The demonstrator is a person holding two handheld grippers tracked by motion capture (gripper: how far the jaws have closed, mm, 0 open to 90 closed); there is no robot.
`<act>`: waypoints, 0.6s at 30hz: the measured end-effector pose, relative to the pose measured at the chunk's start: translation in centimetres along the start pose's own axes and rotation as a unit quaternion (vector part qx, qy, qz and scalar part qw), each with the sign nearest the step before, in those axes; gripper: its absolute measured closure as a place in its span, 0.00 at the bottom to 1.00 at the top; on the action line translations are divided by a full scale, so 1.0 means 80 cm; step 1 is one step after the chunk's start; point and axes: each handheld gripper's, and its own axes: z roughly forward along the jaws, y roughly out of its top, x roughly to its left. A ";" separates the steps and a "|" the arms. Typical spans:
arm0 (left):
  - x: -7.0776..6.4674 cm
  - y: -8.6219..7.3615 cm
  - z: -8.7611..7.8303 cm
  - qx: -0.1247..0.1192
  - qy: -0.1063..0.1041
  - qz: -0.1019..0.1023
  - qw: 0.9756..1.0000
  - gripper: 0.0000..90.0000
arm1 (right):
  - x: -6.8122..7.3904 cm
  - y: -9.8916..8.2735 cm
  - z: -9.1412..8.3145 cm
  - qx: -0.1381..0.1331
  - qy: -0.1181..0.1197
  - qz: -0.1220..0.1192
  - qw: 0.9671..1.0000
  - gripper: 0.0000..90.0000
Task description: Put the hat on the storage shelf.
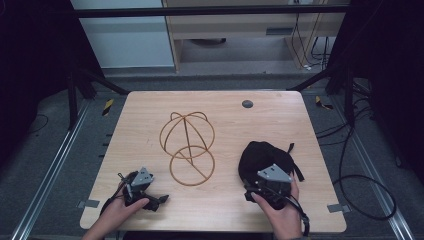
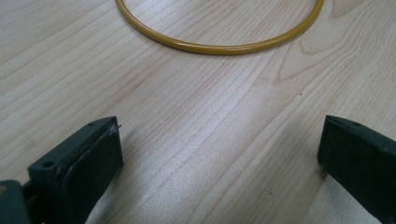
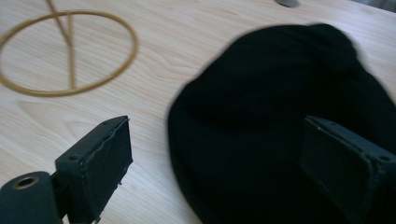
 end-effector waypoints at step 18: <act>-0.002 0.001 0.001 0.001 0.010 -0.007 1.000 0.00 | -0.040 -0.019 -0.029 0.005 -0.065 0.058 0.996 0.12</act>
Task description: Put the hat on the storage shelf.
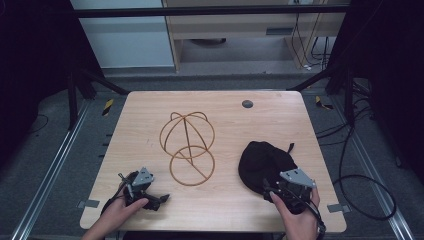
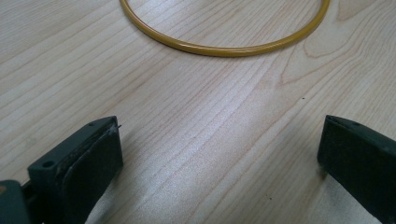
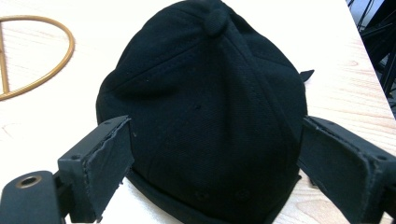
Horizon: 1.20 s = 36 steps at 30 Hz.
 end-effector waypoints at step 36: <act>0.000 0.000 0.000 0.000 -0.003 0.001 1.000 0.00 | -0.045 0.142 0.036 0.199 0.098 -0.143 0.965 0.21</act>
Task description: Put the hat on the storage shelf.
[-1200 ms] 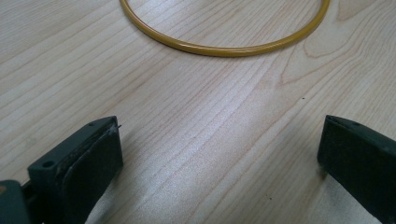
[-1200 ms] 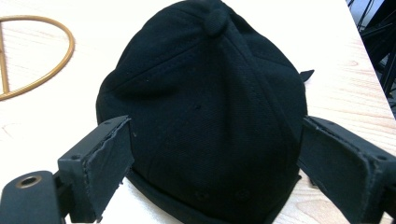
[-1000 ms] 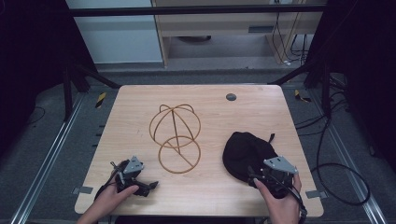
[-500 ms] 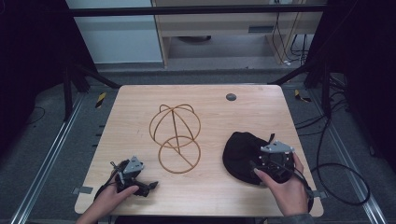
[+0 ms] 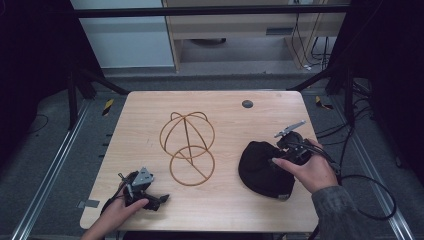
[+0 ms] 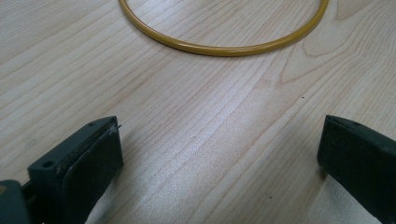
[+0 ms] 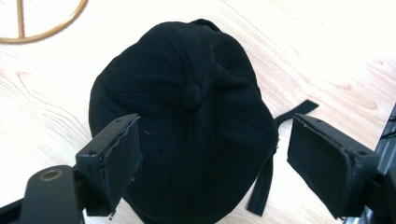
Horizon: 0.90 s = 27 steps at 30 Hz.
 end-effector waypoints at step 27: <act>0.000 0.000 0.000 0.000 0.000 0.000 1.000 0.00 | -0.005 0.025 0.052 0.070 0.050 -0.062 0.994 0.47</act>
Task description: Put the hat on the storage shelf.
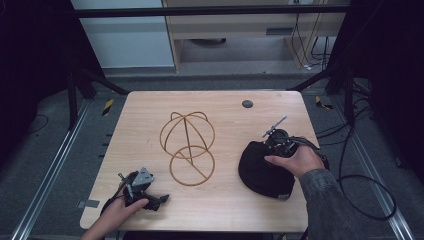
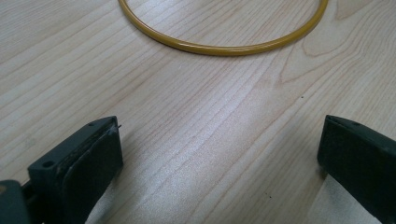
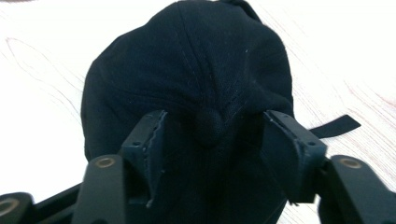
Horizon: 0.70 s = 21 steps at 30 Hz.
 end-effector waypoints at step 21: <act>0.001 0.000 0.000 0.000 -0.002 0.001 1.000 0.00 | -0.007 -0.004 0.002 -0.002 0.028 0.007 1.000 0.86</act>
